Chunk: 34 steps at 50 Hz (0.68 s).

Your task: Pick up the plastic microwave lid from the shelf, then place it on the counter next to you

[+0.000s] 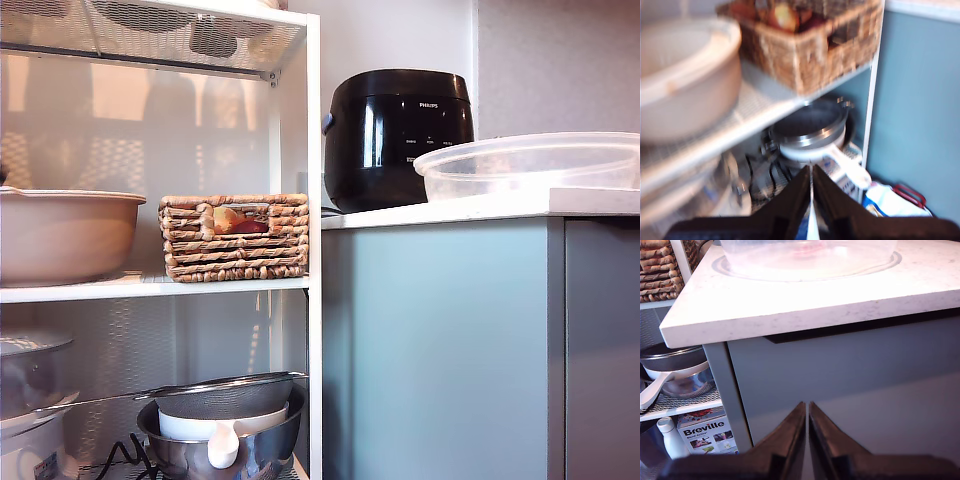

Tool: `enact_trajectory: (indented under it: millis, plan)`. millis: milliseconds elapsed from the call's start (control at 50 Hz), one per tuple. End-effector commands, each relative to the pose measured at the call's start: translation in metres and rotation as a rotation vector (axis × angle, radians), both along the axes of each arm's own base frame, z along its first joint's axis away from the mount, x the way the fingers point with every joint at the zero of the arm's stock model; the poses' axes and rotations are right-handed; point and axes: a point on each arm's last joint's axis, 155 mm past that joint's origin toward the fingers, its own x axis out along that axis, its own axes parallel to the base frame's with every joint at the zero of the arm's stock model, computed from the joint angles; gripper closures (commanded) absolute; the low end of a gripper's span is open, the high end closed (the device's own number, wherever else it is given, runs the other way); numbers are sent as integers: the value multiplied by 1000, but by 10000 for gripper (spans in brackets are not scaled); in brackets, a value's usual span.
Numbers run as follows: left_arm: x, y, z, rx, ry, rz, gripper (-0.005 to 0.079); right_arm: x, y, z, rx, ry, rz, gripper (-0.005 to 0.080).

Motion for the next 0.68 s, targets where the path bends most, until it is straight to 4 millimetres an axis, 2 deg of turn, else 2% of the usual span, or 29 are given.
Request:
enact_trajectory:
  millis: [0,220,660]
  plan:
    - [-6,2,-8,-4,-9,6,763,0,-1,3,1,-6,-4,764]
    - [-24,10,-20,-24,-33,39,763,0,-1,3,1,-6,-4,764]
    - [-53,20,9,-56,-154,69,763,0,-1,3,1,-6,-4,764]
